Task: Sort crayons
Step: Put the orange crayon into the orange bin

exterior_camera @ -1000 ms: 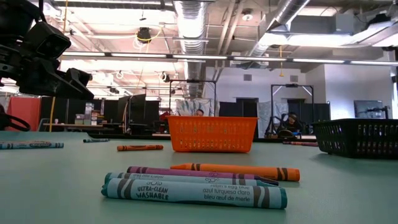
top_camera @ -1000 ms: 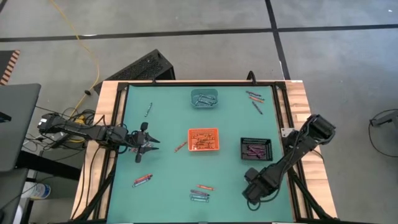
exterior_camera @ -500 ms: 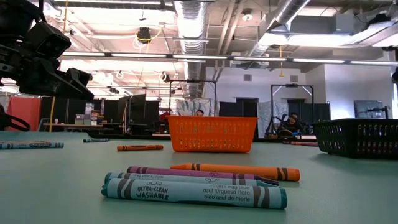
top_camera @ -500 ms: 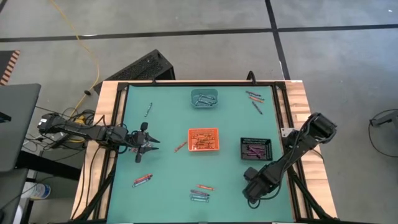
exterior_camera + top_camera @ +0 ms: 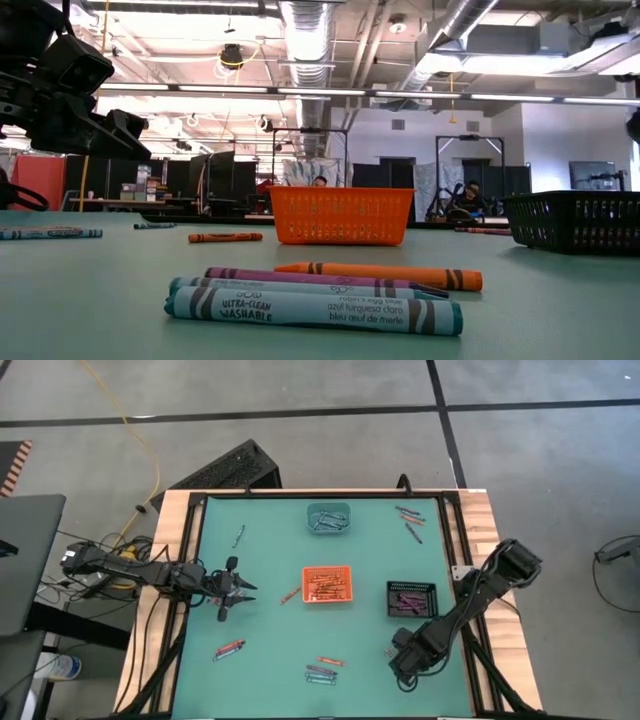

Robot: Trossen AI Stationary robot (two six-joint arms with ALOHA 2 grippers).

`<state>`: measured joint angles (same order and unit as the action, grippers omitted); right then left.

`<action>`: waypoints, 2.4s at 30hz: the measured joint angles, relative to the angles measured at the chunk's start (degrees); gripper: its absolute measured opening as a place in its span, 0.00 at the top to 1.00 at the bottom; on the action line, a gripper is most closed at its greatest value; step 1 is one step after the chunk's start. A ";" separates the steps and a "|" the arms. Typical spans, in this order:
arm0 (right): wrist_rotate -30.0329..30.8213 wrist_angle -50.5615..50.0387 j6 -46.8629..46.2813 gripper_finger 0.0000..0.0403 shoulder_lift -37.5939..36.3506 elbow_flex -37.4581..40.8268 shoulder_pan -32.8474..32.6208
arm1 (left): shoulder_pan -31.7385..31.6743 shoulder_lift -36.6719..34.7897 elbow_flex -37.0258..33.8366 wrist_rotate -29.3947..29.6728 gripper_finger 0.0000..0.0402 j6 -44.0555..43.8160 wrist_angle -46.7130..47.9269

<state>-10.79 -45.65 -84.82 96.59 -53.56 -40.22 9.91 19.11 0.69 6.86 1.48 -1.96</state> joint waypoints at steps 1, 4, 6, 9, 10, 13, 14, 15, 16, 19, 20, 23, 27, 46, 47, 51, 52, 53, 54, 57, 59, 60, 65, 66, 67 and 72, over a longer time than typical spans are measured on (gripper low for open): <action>0.64 -1.46 0.29 0.98 -1.14 0.21 0.69 | 0.02 0.01 0.01 -0.01 0.68 -0.01 0.00; 4.02 -5.33 0.77 0.99 -5.14 -1.18 2.81 | 0.02 0.00 0.02 0.01 0.68 0.02 0.00; 7.43 -7.35 1.41 0.99 -7.39 -2.20 3.93 | 0.01 0.00 0.02 0.00 0.68 0.00 0.00; 15.51 -4.53 6.43 0.99 -10.08 -4.20 5.79 | 0.02 0.00 0.01 0.00 0.68 0.00 0.00; 18.54 -2.03 9.03 0.99 -10.50 -5.07 6.49 | 0.01 0.01 0.01 0.00 0.68 0.02 0.00; 25.59 4.58 16.85 0.99 -10.44 -6.72 9.20 | 0.00 0.00 0.00 0.01 0.68 0.00 0.00; 27.11 6.42 19.03 0.99 -9.89 -7.44 10.49 | 0.00 0.02 0.02 0.01 0.68 0.02 0.00; 28.37 8.64 21.10 0.99 -9.19 -8.16 11.83 | 0.01 0.01 0.00 0.01 0.68 0.02 0.00; 29.25 10.40 23.24 0.99 -8.31 -8.90 13.38 | 0.00 0.00 0.02 -0.01 0.68 0.02 -0.02; 30.21 14.26 30.99 1.00 -3.96 -11.01 18.11 | 0.01 0.00 0.01 0.01 0.68 0.00 0.00; 30.14 14.97 33.52 1.00 -2.16 -11.96 19.62 | 0.01 0.00 0.01 0.01 0.68 0.00 0.00; 30.15 15.34 39.42 1.00 2.88 -15.41 23.58 | 0.00 0.00 0.02 0.01 0.68 0.01 0.00; 30.16 12.15 46.29 1.00 7.96 -20.52 27.38 | 0.02 0.00 0.01 0.00 0.68 0.01 0.00; 30.08 -0.98 58.32 0.84 12.91 -29.10 32.12 | 0.01 0.00 0.00 0.00 0.68 0.02 0.00; 30.08 -0.94 58.32 0.84 12.85 -29.10 32.12 | 0.00 0.00 0.00 0.01 0.68 0.02 -0.01; 29.73 -2.50 57.55 0.82 12.86 -29.10 32.06 | 0.02 0.00 0.01 0.01 0.68 0.00 0.00; 28.79 -3.28 56.64 0.82 12.82 -29.10 32.03 | 0.02 -0.01 0.01 0.01 0.68 0.01 0.00; 27.78 -4.56 55.57 0.82 12.47 -29.10 31.84 | 0.01 -0.01 0.01 0.00 0.68 0.01 0.00; 27.43 -5.64 54.89 0.82 12.23 -29.10 31.44 | 0.00 0.00 0.00 -0.01 0.68 0.01 0.00; 27.57 -8.56 54.84 0.82 10.43 -29.10 28.71 | 0.01 0.00 0.00 0.01 0.68 0.00 -0.02; 27.52 -9.91 54.84 0.82 9.05 -29.08 26.39 | 0.01 0.00 0.01 0.01 0.68 -0.01 0.00; 27.52 -9.88 54.82 0.82 8.12 -28.82 25.05 | 0.00 0.00 0.01 0.01 0.68 0.02 0.00; 27.21 -9.37 49.58 0.82 1.93 -26.52 18.06 | 0.01 0.00 0.01 0.00 0.68 0.00 -0.01; 27.23 -8.94 47.62 0.82 0.40 -25.64 16.44 | 0.01 0.00 0.00 0.01 0.68 0.01 -0.02; 27.23 -8.53 45.33 0.82 -1.21 -24.56 14.76 | 0.01 0.00 0.01 -0.01 0.68 -0.01 -0.02; 30.10 -6.13 32.21 0.82 -8.40 -18.19 5.18 | 0.02 -0.02 0.00 -0.01 0.68 -7.86 -0.02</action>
<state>19.31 -51.79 -52.61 88.19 -71.74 -35.05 9.93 19.09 0.69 6.85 -6.38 -1.98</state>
